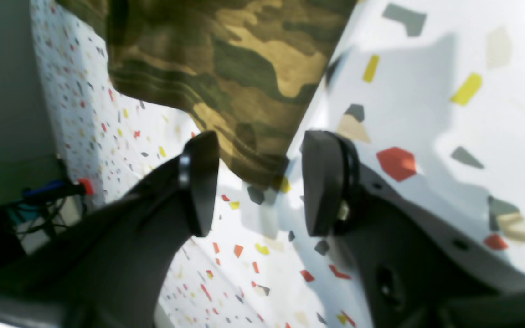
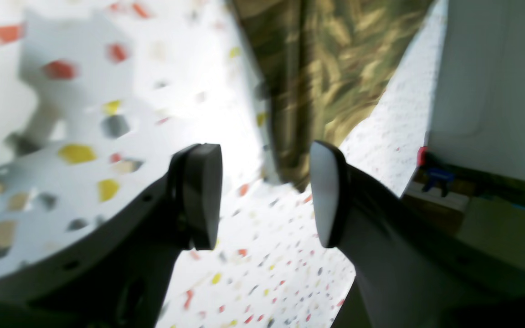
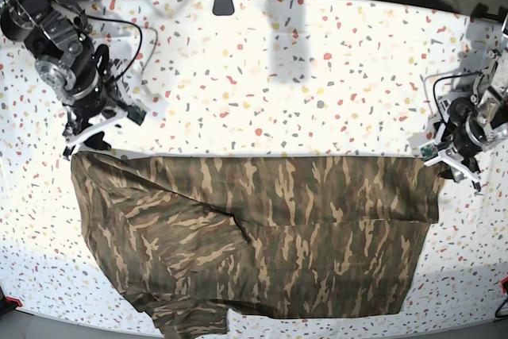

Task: Fold the T-shirt properly
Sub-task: 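Move both grippers to the shirt's edge and grasp it, then lift the shirt edge with both grippers and pull it toward the robot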

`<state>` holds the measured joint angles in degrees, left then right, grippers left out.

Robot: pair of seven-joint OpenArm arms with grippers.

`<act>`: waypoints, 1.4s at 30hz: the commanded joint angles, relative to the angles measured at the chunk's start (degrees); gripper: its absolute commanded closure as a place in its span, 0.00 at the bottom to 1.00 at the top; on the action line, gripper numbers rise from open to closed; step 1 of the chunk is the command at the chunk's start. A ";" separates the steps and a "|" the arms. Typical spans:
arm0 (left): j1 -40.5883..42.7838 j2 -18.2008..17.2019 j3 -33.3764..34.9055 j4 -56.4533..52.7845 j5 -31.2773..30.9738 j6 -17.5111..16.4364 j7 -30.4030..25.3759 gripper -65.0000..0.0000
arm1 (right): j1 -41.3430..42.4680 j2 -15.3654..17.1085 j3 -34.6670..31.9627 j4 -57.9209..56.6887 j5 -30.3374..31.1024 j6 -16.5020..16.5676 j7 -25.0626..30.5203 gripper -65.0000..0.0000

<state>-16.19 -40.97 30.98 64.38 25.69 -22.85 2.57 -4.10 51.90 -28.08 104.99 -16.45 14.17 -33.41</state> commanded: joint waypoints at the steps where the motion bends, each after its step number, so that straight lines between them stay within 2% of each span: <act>1: -1.53 -0.57 1.36 0.44 1.86 -0.33 -0.52 0.55 | 1.44 0.94 0.61 0.72 -0.04 -0.87 0.31 0.56; 5: -4.04 0.59 8.66 -1.49 8.83 0.13 -0.13 0.55 | 4.13 0.94 0.61 0.72 3.89 -0.81 -0.50 0.56; 7: -5.53 2.23 10.82 -3.80 9.05 2.05 2.03 0.55 | 4.94 0.94 0.61 0.72 4.09 -0.79 -0.50 0.56; 10: -7.17 4.26 12.20 -6.78 9.03 2.69 3.69 0.55 | 5.18 0.96 0.61 0.72 4.07 -0.28 -0.55 0.56; 12: -7.34 4.44 12.24 -7.02 8.83 2.69 3.69 0.59 | 5.18 0.92 0.61 0.61 4.11 1.81 -0.52 0.56; 15: -7.32 4.44 12.26 -7.02 8.81 2.69 4.61 0.76 | 5.20 0.94 0.61 -0.57 4.70 4.17 -0.11 0.56; 18: -7.32 4.44 12.24 -6.97 8.81 2.73 6.95 0.99 | 5.38 0.92 0.61 -3.17 4.52 4.20 3.56 0.56; 22: -7.32 4.44 12.24 -6.97 8.81 2.73 10.67 1.00 | 6.78 -0.17 0.61 -8.96 2.16 4.48 8.37 0.56; 26: -7.32 4.46 12.24 -6.97 8.81 2.73 11.10 1.00 | 10.91 -4.28 0.61 -16.28 -0.33 6.47 11.50 0.54; 30: -7.34 4.46 12.24 -6.97 8.81 2.73 11.10 1.00 | 16.31 -10.05 0.61 -22.29 -0.33 11.91 12.66 0.54; 32: -7.34 4.46 12.24 -6.95 8.81 2.73 11.10 1.00 | 18.32 -11.82 0.61 -24.41 -0.28 14.82 12.98 0.54; 37: -7.34 4.46 12.24 -6.97 8.81 2.71 11.08 1.00 | 22.08 -13.68 0.61 -29.90 -0.28 17.16 14.29 0.54; 42: -7.34 4.46 12.24 -6.97 8.81 2.71 11.10 1.00 | 24.55 -14.43 0.61 -35.19 -0.31 17.49 14.84 0.54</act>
<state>-22.87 -35.40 43.40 57.47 34.52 -18.92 12.27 19.07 36.69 -28.10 69.19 -16.51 32.01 -19.03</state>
